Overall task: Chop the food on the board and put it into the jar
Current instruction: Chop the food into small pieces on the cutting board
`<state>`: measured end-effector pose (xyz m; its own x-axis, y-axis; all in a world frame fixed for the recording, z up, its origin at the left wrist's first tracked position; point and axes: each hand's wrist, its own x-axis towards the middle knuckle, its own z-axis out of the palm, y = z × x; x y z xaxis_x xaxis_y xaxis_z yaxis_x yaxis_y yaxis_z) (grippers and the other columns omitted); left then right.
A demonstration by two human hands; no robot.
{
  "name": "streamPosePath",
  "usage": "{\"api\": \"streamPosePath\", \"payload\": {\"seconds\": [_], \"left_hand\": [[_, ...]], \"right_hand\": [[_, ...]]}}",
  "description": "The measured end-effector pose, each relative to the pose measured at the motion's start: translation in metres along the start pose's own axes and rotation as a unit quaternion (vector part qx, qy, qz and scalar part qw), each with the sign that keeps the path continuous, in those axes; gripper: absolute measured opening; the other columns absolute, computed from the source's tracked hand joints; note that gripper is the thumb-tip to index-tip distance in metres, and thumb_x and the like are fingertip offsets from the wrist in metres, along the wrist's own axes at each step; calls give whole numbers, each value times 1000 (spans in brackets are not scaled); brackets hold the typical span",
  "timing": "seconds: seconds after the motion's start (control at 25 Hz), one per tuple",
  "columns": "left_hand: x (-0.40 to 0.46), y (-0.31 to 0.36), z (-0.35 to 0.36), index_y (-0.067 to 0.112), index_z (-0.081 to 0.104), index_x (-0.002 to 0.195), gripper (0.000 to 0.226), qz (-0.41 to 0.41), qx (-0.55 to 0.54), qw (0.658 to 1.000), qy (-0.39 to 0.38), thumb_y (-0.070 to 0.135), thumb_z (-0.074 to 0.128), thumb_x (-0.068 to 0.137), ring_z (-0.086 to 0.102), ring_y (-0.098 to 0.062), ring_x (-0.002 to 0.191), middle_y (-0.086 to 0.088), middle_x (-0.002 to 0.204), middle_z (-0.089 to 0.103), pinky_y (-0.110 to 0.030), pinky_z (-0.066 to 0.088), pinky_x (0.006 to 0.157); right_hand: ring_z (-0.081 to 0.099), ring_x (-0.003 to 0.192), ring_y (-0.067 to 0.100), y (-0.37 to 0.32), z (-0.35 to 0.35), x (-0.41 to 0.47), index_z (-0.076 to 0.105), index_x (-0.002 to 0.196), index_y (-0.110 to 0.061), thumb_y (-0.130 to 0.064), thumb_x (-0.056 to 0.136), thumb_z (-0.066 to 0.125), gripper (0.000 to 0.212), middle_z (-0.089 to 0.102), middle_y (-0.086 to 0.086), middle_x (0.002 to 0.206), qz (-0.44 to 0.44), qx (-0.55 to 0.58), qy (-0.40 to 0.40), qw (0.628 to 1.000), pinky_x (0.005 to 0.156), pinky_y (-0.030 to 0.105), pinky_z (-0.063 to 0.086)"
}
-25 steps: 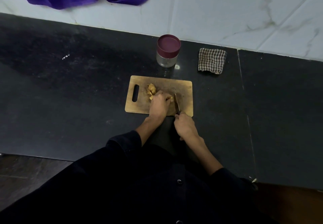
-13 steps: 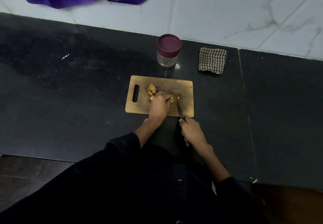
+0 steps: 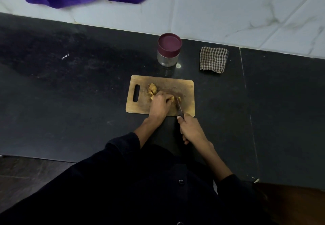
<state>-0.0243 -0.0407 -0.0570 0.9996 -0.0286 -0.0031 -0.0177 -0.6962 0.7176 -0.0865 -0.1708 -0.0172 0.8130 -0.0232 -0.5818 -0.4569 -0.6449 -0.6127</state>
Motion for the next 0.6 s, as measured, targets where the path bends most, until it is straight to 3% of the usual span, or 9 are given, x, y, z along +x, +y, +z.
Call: {"api": "streamPosePath", "payload": {"seconds": [0.12,0.24,0.44,0.6], "left_hand": [[1,1,-1,9,72,101,18,-1,0,1000,2,5,61,88,62,-18,100,-12,112,63,-27,49,93],[0,1,-1,8,72,103,18,-5,-6,1000,6,4,62,87,62,-19,100,-12,112,63,-23,46,92],[0,3,-1,7,71,105,21,-10,-9,1000,5,2,61,87,62,-19,102,-13,114,62,-21,45,93],[0,4,0,8,71,105,21,-13,4,1000,1,3,60,88,62,-21,101,-14,114,62,-28,49,94]], "right_hand": [[66,57,26,-4,4,4,51,105,-10,-33,104,36,28,63,14,85,-26,-76,24,997,46,38,57],[67,77,28,-4,6,9,51,101,-13,-34,104,37,25,58,6,85,-36,-138,45,989,69,48,59],[62,96,31,-7,8,12,54,109,-9,-28,104,39,24,63,13,105,-31,-189,58,980,76,42,49],[60,106,33,-17,8,13,53,119,-7,-20,101,41,26,61,15,117,5,-201,38,979,80,41,45]]}}
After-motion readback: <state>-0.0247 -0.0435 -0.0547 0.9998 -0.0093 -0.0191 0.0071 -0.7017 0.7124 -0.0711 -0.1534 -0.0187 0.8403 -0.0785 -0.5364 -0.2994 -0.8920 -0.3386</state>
